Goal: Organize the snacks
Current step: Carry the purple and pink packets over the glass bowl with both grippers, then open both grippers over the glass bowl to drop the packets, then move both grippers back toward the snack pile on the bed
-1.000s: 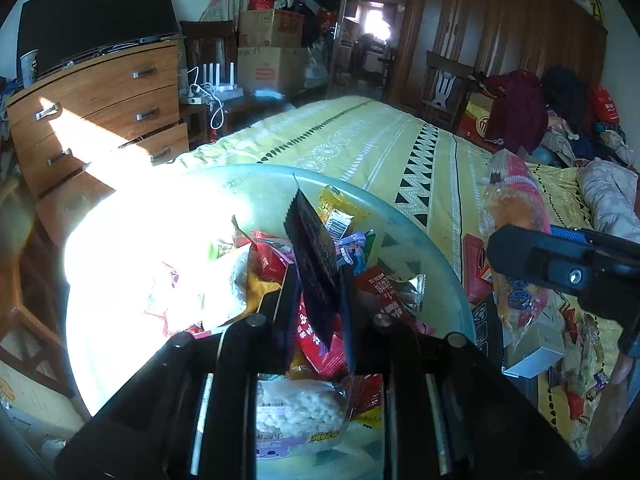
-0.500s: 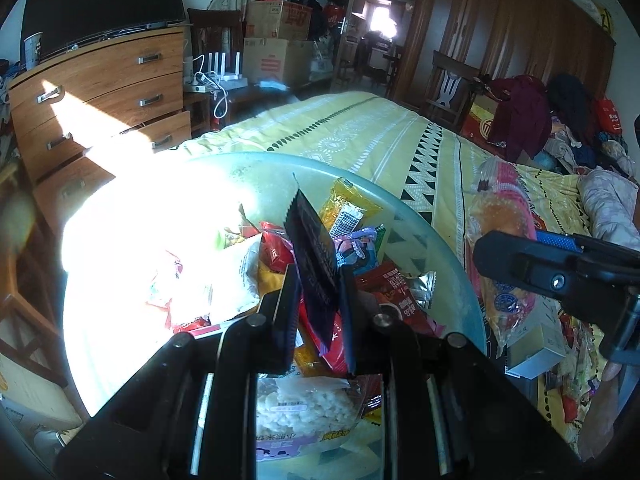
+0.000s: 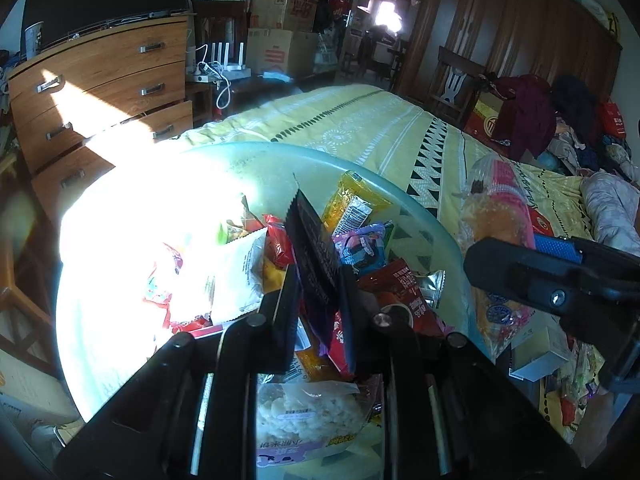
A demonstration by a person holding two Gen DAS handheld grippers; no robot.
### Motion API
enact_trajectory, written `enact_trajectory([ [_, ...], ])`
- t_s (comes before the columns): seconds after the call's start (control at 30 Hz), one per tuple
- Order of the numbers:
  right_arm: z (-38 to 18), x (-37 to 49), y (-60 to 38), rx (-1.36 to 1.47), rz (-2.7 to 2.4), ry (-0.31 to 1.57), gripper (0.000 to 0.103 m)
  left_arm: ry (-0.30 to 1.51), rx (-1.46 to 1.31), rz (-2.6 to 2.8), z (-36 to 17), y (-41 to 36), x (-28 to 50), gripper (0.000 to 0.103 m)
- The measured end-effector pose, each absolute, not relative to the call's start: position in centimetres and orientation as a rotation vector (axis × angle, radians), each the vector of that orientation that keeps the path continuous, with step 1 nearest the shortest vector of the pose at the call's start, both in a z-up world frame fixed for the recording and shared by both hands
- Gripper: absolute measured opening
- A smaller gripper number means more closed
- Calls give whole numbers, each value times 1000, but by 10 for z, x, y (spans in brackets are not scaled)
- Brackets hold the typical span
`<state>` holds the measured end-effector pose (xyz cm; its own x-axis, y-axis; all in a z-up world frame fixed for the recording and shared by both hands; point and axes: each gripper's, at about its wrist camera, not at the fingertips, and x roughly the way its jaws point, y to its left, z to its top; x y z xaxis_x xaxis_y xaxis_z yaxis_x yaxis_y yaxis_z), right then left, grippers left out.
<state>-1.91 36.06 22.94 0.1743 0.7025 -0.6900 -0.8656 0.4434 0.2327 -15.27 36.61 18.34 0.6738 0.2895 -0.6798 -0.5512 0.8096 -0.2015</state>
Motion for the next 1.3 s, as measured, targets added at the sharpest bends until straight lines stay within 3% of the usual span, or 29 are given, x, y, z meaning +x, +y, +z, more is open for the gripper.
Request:
enact_trajectory([
  [0.47, 220, -17, 374, -232, 1140, 862, 58, 702, -440, 488, 180, 373, -151, 22],
  [0.57, 219, -15, 375, -221, 1133, 865, 61, 693, -454, 491, 180, 374, -153, 46],
  [0.63, 220, -14, 373, -205, 1125, 859, 69, 672, -459, 502, 182, 375, -156, 73],
  [0.73, 224, -15, 367, -188, 1114, 847, 74, 658, -473, 516, 183, 377, -157, 84],
  [1.07, 228, -62, 263, -214, 1006, 711, 80, 681, -482, 500, 182, 373, -157, 97],
  [1.13, 217, -73, 225, -225, 955, 720, 80, 676, -468, 491, 186, 367, -158, 103],
  [1.3, 184, -96, 125, -221, 784, 809, 80, 618, -447, 444, 207, 346, -163, 103],
])
